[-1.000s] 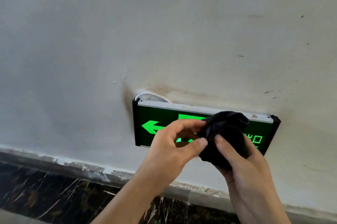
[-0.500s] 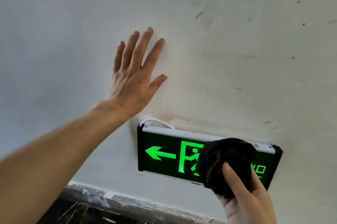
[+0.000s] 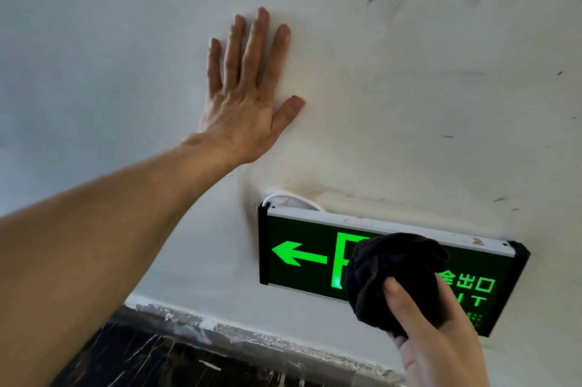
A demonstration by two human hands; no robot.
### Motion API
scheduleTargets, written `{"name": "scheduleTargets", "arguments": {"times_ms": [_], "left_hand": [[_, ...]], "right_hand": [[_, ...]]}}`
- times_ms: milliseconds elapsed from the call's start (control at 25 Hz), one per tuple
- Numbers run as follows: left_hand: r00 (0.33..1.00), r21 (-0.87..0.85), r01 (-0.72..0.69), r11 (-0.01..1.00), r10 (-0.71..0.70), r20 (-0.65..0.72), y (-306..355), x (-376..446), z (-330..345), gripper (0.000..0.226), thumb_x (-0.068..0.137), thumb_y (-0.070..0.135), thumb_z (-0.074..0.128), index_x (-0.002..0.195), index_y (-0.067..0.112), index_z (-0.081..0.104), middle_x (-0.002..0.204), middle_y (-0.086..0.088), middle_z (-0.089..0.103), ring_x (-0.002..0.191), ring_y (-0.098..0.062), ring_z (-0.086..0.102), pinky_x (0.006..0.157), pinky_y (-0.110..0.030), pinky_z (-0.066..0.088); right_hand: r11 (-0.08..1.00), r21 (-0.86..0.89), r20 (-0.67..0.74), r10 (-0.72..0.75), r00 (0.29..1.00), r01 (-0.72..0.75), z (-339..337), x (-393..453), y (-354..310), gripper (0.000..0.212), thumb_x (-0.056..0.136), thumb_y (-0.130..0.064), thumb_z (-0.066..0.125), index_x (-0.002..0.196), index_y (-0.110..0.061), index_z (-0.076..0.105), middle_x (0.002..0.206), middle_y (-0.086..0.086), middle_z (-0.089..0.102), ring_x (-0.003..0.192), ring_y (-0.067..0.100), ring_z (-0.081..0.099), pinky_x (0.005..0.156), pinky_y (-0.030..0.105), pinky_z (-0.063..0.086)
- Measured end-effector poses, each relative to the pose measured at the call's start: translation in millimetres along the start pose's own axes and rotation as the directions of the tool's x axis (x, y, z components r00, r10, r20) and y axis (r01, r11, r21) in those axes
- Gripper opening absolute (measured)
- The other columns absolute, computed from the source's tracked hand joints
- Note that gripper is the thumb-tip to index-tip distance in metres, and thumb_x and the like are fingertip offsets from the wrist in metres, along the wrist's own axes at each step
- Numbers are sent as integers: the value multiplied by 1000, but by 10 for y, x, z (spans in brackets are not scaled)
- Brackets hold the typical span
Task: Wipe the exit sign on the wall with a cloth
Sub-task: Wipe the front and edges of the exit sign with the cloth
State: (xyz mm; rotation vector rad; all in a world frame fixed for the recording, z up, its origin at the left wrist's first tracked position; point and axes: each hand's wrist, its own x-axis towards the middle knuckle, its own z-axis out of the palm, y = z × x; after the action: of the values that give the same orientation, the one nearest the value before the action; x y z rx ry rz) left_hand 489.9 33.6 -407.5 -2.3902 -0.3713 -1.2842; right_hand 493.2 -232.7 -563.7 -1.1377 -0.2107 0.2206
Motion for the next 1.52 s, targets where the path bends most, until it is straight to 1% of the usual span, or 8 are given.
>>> {"name": "scheduleTargets", "arguments": {"times_ms": [120, 240, 320, 440, 520, 600, 800, 1520], "left_hand": [[1000, -15, -3, 1000, 3, 8, -8, -5, -7, 83, 92, 64, 27, 152, 17, -6, 161, -19, -3, 146, -38, -6, 116, -56, -4], [1000, -5, -3, 1000, 3, 25, 3, -1, -35, 86, 91, 67, 27, 151, 17, -8, 161, -18, -5, 146, -37, -8, 116, -56, -3], [1000, -4, 5, 1000, -5, 30, 21, -12, -51, 86, 91, 67, 27, 151, 17, -9, 161, -17, -7, 146, -37, -9, 116, -56, -3], [1000, -20, 13, 1000, -13, 26, 43, -24, -74, 85, 91, 65, 29, 152, 18, -7, 162, -16, -6, 146, -35, -8, 117, -56, -1], [999, -16, 23, 1000, -23, 31, 44, -26, -89, 85, 90, 65, 29, 152, 18, -7, 162, -15, -7, 146, -34, -9, 117, -56, 0], [998, -6, 34, 999, -34, 44, 43, -24, -101, 85, 91, 65, 28, 151, 18, -8, 162, -14, -8, 146, -34, -9, 117, -56, 1], [998, -12, 36, 999, -35, 60, 63, -24, -139, 85, 91, 64, 31, 152, 18, -8, 162, -15, -8, 146, -34, -10, 117, -57, 2], [991, -72, 111, 991, -105, 84, 183, -62, -229, 92, 88, 60, 47, 152, 22, -7, 162, -10, -11, 147, -31, -10, 117, -54, 5]], "right_hand": [[946, -297, -40, -150, 988, 132, 127, -58, -93, 51, 44, -49, 89, 90, -47, 66, 82, -22, 71, 80, 0, 65, 72, 30, 51], [775, -529, 60, -373, 926, 346, 290, -33, -212, 52, 65, -35, 77, 109, -52, 54, 101, -28, 64, 93, -14, 56, 74, 15, 43], [499, -677, 225, -558, 798, 540, 437, 32, -316, 52, 71, -30, 72, 118, -44, 52, 111, -23, 60, 99, -5, 55, 78, 15, 42], [29, -745, 450, -716, 534, 666, 730, 194, -334, 50, 71, -20, 75, 120, -20, 61, 115, 3, 64, 113, 26, 53, 92, 33, 45], [-142, -749, 534, -708, 463, 648, 950, 268, -226, 45, 71, -16, 73, 115, -14, 65, 116, 8, 65, 117, 31, 50, 96, 39, 39], [-237, -713, 641, -602, 477, 660, 1093, 310, -69, 50, 66, -14, 71, 116, -12, 64, 118, 8, 64, 112, 30, 52, 92, 39, 40], [-312, -688, 721, -398, 568, 655, 1148, 386, 89, 61, 60, -22, 75, 119, -17, 60, 119, 4, 60, 111, 31, 54, 89, 44, 45], [-312, -781, 624, -439, 647, 541, 510, 468, -332, 32, 55, -24, 74, 85, -15, 71, 89, 2, 67, 87, 31, 62, 75, 42, 45]]}}
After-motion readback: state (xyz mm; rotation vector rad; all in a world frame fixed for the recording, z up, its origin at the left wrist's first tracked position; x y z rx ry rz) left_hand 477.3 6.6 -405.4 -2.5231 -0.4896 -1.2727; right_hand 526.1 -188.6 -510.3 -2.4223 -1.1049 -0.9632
